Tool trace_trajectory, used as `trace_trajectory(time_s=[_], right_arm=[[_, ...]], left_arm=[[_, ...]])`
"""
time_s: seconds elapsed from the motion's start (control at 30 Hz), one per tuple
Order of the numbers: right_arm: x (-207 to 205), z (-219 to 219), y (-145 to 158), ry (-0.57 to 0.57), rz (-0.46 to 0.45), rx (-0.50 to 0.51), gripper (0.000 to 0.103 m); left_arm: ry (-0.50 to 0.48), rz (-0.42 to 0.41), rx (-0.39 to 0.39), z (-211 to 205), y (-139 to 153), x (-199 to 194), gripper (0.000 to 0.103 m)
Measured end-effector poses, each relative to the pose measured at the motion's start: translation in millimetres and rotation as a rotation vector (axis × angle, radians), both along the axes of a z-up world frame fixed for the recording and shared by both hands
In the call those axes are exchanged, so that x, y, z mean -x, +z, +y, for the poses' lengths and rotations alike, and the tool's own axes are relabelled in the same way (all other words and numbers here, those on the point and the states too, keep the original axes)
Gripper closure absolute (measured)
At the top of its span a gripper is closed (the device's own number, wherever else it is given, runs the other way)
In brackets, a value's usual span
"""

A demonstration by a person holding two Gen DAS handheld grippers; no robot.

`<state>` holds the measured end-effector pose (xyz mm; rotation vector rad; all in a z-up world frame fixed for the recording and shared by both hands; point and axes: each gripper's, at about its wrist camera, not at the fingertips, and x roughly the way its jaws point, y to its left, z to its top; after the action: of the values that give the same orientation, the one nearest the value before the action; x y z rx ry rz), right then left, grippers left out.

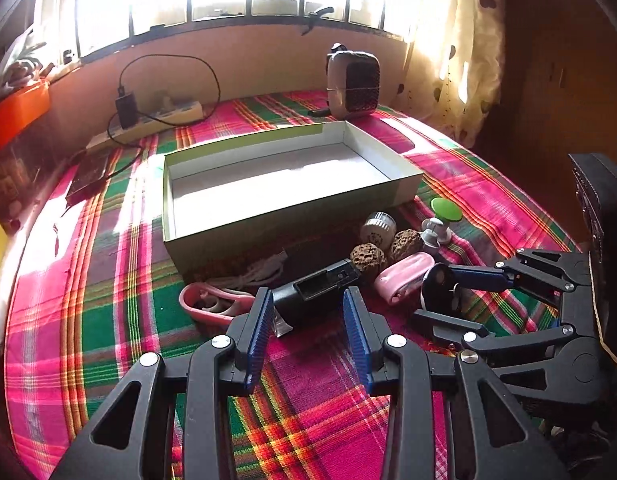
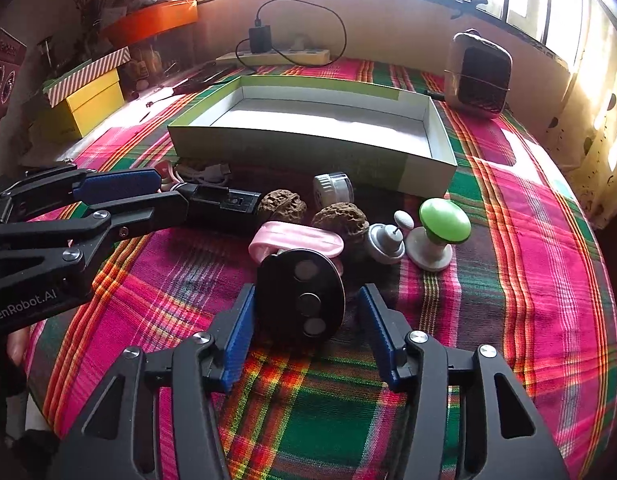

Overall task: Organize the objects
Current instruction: 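Grasp the black flashlight with the left tool while the right tool grasps the black holed disc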

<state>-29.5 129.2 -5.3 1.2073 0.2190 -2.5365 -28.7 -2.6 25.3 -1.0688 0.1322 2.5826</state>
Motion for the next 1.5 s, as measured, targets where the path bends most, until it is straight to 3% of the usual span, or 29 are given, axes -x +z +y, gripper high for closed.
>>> trace_trajectory(time_s=[0.07,0.5,0.63,0.77,1.0,1.37,1.5], right_arm=[[0.6,3.3,0.9,-0.008,-0.001,0.007,0.06],[-3.0,17.5,2.7,-0.022,-0.017,0.054,0.06],[-3.1,18.5,2.8,-0.02,-0.019,0.055,0.06],[-3.6,18.7,2.9,-0.019,-0.018,0.056,0.06],[-3.3,20.1,3.0,-0.018,-0.021,0.059,0.06],[-5.2,20.4,2.6,-0.02,-0.013,0.056,0.06],[-4.9,21.1,2.8,-0.02,-0.013,0.064,0.06]], left_arm=[[-0.01,0.022,0.018,2.0,1.0,4.7,0.069],[-0.119,-0.021,0.069,11.7,-8.9,17.4,0.069],[-0.155,-0.049,0.025,9.4,-6.9,14.3,0.069],[-0.132,-0.055,0.046,8.5,-10.6,23.3,0.069],[-0.2,-0.098,0.091,20.8,-19.4,17.4,0.069],[-0.133,-0.127,0.056,21.8,-23.0,21.1,0.069],[-0.109,-0.121,0.067,20.9,-23.0,21.1,0.077]])
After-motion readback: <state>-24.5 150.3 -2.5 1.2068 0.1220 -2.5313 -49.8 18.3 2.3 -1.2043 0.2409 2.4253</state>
